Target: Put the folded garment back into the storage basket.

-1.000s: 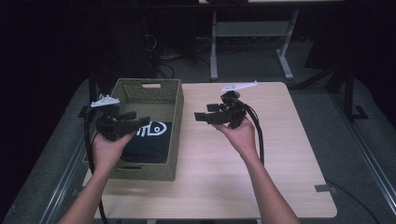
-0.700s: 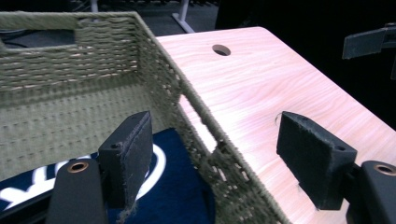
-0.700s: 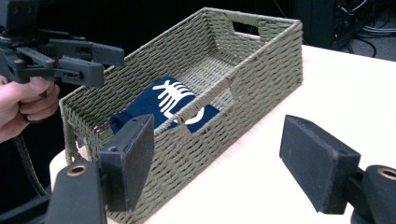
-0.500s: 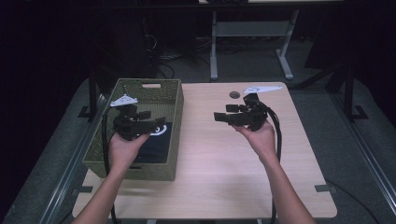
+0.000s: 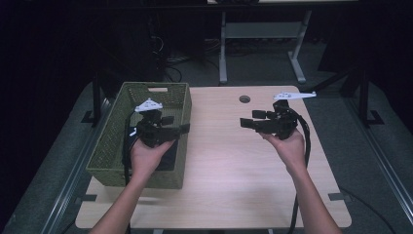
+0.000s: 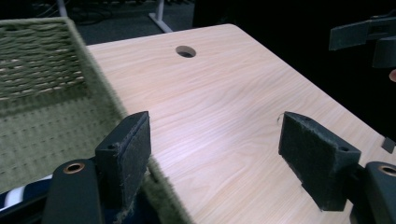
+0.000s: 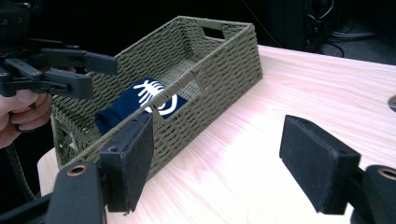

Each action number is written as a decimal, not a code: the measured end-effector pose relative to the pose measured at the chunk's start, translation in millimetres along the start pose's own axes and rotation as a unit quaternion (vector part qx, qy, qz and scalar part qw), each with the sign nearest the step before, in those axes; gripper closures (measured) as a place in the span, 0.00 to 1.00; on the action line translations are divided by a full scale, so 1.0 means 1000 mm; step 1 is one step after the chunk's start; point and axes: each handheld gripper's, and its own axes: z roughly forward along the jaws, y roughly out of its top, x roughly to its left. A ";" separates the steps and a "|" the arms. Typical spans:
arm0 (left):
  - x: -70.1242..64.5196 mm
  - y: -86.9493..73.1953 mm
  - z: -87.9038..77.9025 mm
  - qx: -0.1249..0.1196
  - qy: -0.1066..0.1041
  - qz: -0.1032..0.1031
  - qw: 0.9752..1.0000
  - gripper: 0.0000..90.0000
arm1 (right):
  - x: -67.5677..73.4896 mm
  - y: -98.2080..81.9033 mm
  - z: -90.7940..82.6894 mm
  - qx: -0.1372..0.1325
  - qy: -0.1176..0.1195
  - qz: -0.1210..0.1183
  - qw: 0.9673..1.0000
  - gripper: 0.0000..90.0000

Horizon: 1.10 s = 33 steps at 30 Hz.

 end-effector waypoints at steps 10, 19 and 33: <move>-0.029 0.000 0.017 0.003 -0.026 0.016 1.000 0.27 | -0.012 -0.009 -0.025 -0.008 -0.020 0.006 1.000 0.28; -0.057 -0.007 0.029 0.007 -0.049 0.037 0.998 0.27 | -0.025 -0.023 -0.052 -0.014 -0.047 0.015 0.999 0.28; -0.103 -0.029 0.044 0.019 -0.091 0.074 0.993 0.27 | -0.046 -0.053 -0.086 -0.016 -0.088 0.031 0.996 0.28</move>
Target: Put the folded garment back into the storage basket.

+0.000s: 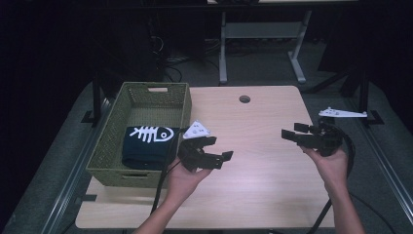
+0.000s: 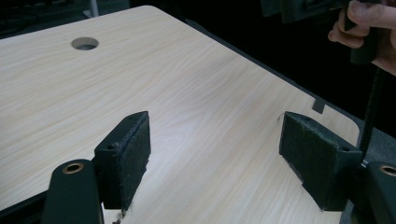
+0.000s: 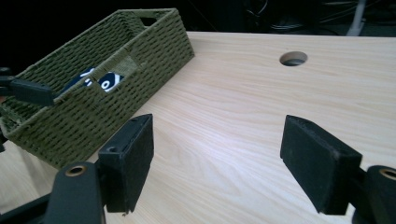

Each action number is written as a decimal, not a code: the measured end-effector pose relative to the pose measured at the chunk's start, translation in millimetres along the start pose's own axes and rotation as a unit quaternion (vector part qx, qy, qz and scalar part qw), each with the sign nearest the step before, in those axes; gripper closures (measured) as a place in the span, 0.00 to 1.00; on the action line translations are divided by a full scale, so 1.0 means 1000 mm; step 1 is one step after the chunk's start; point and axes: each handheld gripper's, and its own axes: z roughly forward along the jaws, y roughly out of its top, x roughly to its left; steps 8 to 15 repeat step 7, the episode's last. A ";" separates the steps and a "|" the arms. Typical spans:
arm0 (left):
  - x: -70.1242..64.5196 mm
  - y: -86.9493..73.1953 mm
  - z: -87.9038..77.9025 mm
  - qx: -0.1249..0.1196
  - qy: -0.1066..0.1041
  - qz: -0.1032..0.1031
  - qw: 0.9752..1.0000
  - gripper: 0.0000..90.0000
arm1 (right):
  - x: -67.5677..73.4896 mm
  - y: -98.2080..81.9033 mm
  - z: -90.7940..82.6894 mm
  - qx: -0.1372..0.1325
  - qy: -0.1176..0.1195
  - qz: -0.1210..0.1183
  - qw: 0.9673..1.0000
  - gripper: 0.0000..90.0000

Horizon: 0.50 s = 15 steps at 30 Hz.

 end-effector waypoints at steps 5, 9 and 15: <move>-0.011 -0.012 0.007 0.003 -0.016 0.001 1.000 0.27 | -0.005 -0.011 -0.013 0.005 -0.017 0.001 1.000 0.28; -0.017 -0.019 0.009 0.002 -0.030 0.001 1.000 0.27 | -0.007 -0.017 -0.018 0.006 -0.023 -0.003 1.000 0.27; -0.017 -0.019 0.009 0.002 -0.030 0.001 1.000 0.27 | -0.007 -0.017 -0.018 0.006 -0.023 -0.003 1.000 0.27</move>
